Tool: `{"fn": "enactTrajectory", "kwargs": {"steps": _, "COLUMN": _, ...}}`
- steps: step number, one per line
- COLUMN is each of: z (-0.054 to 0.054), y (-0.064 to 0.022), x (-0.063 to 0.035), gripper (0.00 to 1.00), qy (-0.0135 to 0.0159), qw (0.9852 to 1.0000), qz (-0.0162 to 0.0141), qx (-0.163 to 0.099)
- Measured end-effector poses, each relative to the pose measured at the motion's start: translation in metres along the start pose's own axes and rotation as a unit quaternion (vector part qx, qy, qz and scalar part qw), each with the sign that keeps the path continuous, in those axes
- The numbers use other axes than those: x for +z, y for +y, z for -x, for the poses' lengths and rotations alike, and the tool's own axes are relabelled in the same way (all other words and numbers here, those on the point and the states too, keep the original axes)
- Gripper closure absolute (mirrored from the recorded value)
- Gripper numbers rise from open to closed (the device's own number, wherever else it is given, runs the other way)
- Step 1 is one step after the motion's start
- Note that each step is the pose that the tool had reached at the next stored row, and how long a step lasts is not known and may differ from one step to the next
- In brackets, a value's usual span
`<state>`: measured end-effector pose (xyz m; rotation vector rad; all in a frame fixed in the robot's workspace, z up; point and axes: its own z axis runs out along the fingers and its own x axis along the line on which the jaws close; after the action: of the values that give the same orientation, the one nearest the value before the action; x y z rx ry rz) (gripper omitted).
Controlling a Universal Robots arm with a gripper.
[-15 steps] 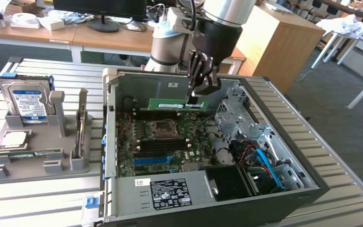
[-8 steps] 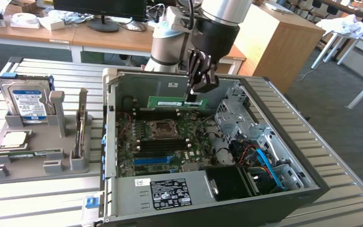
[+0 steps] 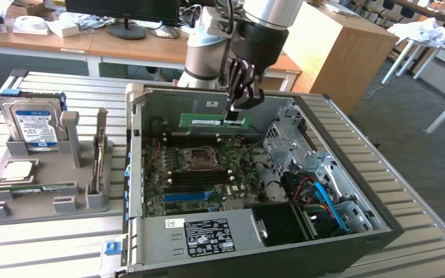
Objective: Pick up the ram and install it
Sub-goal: 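Pick up the ram and move it above insertion slot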
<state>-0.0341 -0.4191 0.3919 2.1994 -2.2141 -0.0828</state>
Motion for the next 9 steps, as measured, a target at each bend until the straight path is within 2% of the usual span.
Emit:
{"fn": "enactTrajectory", "kwargs": {"steps": 5, "z": 0.0095, "y": 0.0, "x": 0.002, "gripper": 0.88, "qy": -0.0045, "qw": 1.0, "qz": 0.0, "qx": 0.0}}
{"fn": "enactTrajectory", "kwargs": {"steps": 9, "z": 0.01, "y": -0.0001, "x": 0.0021, "gripper": 0.88, "qy": -0.0049, "qw": 1.0, "qz": 0.0, "qx": 0.0}}
